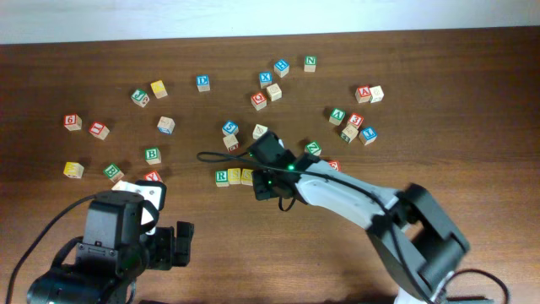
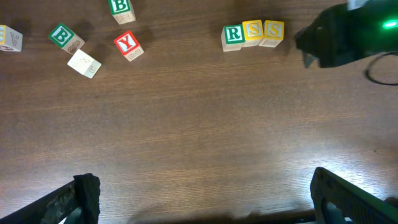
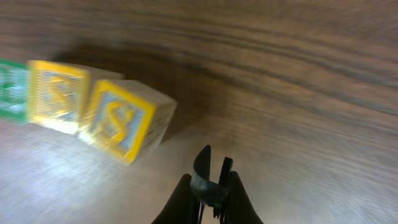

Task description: Spell out RSS

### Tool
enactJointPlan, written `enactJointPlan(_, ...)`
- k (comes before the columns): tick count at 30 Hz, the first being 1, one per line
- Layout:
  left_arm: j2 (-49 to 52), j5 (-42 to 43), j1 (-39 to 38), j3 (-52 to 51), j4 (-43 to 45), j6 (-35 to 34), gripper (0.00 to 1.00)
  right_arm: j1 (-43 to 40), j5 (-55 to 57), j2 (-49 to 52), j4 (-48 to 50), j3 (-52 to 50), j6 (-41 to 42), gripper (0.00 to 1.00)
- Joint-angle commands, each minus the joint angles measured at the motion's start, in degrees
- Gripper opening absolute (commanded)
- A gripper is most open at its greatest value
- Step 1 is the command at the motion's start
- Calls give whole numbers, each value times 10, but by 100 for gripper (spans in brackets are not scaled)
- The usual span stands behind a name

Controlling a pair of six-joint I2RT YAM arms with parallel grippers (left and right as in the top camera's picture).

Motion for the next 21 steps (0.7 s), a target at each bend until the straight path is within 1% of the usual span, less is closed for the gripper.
enactJointPlan(1, -2, 0, 1, 3, 1, 7, 99, -5, -7, 32, 25, 31, 0, 4)
enactJointPlan(6, -2, 0, 1, 3, 1, 7, 99, -11, -20, 44, 71, 32, 0, 4)
enactJointPlan(10, -2, 0, 1, 3, 1, 7, 99, -11, -19, 44, 73, 32, -1, 4)
enactJointPlan(12, -2, 0, 1, 3, 1, 7, 99, -13, -17, 43, 57, 36, -1, 4)
enactJointPlan(14, -2, 0, 1, 3, 1, 7, 99, -32, -17, 34, -20, 74, -1, 4)
enactJointPlan(15, -2, 0, 1, 3, 1, 7, 99, -52, -10, 14, -88, 117, -1, 4)
enactJointPlan(17, -2, 0, 1, 3, 1, 7, 99, -81, 30, -34, -187, 185, -1, 4)
enactJointPlan(19, -2, 0, 1, 3, 1, 7, 99, -96, 68, -106, -270, 244, -18, 4)
enactJointPlan(21, -2, 0, 1, 3, 1, 7, 99, -96, 90, -194, -334, 261, -34, 4)
